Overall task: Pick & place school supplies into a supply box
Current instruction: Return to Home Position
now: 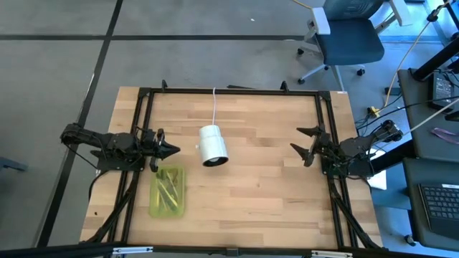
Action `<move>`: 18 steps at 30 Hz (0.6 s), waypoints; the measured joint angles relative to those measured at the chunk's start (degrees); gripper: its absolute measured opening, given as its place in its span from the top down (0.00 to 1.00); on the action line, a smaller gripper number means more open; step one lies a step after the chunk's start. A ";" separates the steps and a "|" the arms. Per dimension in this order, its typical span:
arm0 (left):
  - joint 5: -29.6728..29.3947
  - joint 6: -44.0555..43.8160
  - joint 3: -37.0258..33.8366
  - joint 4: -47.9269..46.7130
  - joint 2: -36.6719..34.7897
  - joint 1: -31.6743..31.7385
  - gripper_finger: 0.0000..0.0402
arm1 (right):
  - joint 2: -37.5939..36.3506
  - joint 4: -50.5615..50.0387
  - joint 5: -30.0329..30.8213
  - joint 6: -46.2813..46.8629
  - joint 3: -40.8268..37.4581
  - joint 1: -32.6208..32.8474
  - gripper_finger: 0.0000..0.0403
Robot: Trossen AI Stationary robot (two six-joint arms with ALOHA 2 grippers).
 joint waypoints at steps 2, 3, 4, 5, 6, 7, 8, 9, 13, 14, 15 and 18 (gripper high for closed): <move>0.02 0.01 0.00 0.01 0.00 0.00 0.99 | 0.00 0.00 0.00 0.00 0.00 0.00 0.08; 0.02 -0.01 0.00 0.00 0.00 0.00 0.99 | 0.00 0.00 0.00 0.00 0.00 0.00 0.08; 0.02 -0.01 0.00 -0.01 0.00 0.00 0.99 | 0.00 0.00 0.00 0.00 0.00 0.00 0.08; 0.02 -0.01 0.00 0.01 0.00 0.00 0.99 | 0.00 0.00 0.00 0.00 0.00 0.00 0.08; 0.01 0.01 0.00 0.01 0.00 0.00 0.99 | 0.00 0.00 0.00 0.00 0.00 0.00 0.08; 0.02 0.00 0.00 0.01 0.00 0.00 0.99 | 0.00 0.00 0.00 0.00 0.00 0.00 0.08; 0.01 -0.02 0.00 -0.01 0.00 0.00 0.99 | 0.00 0.00 0.00 0.00 0.00 0.00 0.08; 0.02 0.00 0.00 0.01 0.00 0.00 0.99 | 0.00 0.00 0.00 0.00 0.00 0.01 0.08; 0.02 0.00 0.00 0.00 0.00 0.00 0.99 | 0.00 0.02 -0.02 -4.50 0.00 0.02 0.08; 0.02 -0.02 0.00 -0.02 0.00 0.00 0.99 | 0.00 0.02 -0.04 -5.78 0.00 0.02 0.08; 0.01 -0.01 0.00 0.01 0.00 0.00 0.99 | 0.00 0.02 -0.08 -6.75 0.00 0.02 0.08; -0.02 0.01 0.00 0.00 0.00 0.00 0.99 | 0.00 0.02 -0.08 -8.67 0.00 0.02 0.08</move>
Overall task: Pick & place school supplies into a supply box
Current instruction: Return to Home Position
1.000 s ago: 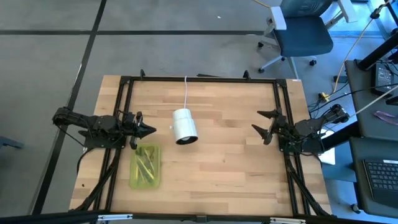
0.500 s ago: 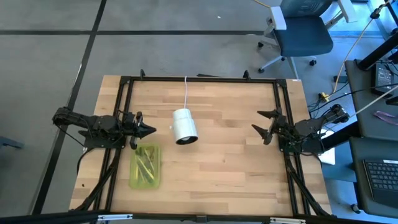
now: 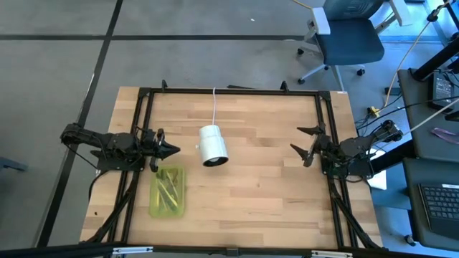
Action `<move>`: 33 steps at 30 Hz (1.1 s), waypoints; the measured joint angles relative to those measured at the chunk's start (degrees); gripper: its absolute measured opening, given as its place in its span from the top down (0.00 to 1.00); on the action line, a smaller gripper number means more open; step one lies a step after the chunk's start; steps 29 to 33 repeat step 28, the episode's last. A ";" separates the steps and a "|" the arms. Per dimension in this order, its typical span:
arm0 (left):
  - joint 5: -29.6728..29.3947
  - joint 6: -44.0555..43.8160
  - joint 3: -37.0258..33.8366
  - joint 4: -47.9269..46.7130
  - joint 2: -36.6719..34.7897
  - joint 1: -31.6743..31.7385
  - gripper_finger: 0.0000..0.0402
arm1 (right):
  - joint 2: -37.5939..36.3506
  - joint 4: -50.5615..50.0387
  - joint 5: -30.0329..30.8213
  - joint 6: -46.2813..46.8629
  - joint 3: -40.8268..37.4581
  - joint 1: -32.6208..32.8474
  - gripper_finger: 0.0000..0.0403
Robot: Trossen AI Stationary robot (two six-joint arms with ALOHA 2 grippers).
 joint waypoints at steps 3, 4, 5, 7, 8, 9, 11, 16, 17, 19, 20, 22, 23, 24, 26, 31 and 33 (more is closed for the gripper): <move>-0.02 0.00 0.00 0.01 0.00 0.00 0.99 | 0.00 0.00 0.06 -1.54 0.00 0.00 0.08; -0.02 -0.01 0.00 -0.01 0.00 0.00 0.99 | 0.00 0.00 0.06 -1.93 0.00 0.00 0.08; -0.02 -0.02 0.00 0.00 0.00 0.00 0.99 | 0.00 0.00 0.06 -2.00 0.00 0.00 0.08; -0.02 -0.02 0.00 0.00 0.00 0.00 0.99 | 0.00 0.00 0.07 -1.62 0.00 0.00 0.08; -0.02 -0.02 0.00 -0.01 0.00 0.00 0.99 | 0.00 0.00 0.07 -1.61 0.00 0.00 0.08; -0.02 -0.02 0.00 0.00 0.00 0.00 0.99 | 0.00 -0.01 0.06 -1.72 0.00 0.00 0.08; -0.04 -0.02 0.00 0.01 0.00 0.00 0.99 | 0.00 0.00 0.06 -1.87 0.00 0.00 0.08; -0.07 0.00 0.00 0.00 0.00 0.00 0.99 | 0.00 0.00 0.07 -1.83 0.00 0.00 0.08; -0.07 -0.01 0.00 0.01 0.00 0.00 0.99 | 0.00 0.00 0.06 -1.83 0.00 0.00 0.08; -0.07 -0.02 0.00 0.00 0.00 0.00 0.99 | 0.00 0.00 0.06 -1.84 0.00 0.00 0.08; -0.07 -0.01 0.00 0.00 0.00 0.00 0.99 | 0.00 0.00 0.06 -1.85 0.00 0.00 0.08; -0.07 -0.02 0.00 0.00 0.00 0.00 0.99 | 0.00 0.00 0.08 -1.85 0.00 0.00 0.08; -0.07 0.00 0.00 0.01 0.00 0.00 0.99 | 0.00 0.00 0.07 -1.84 0.00 0.00 0.08; -0.08 -0.02 0.00 -0.01 0.00 0.00 0.99 | 0.02 0.00 0.06 -1.85 0.00 0.00 0.08; -0.09 -0.01 0.00 0.00 0.00 0.00 0.99 | 0.00 0.00 0.06 -1.84 0.00 0.00 0.08; -0.09 -0.01 0.00 0.00 0.00 0.00 0.99 | 0.00 0.00 0.07 -1.85 0.00 0.00 0.08; -0.09 -0.01 0.00 0.00 0.00 0.00 0.99 | 0.00 0.00 0.07 -1.85 0.00 0.00 0.08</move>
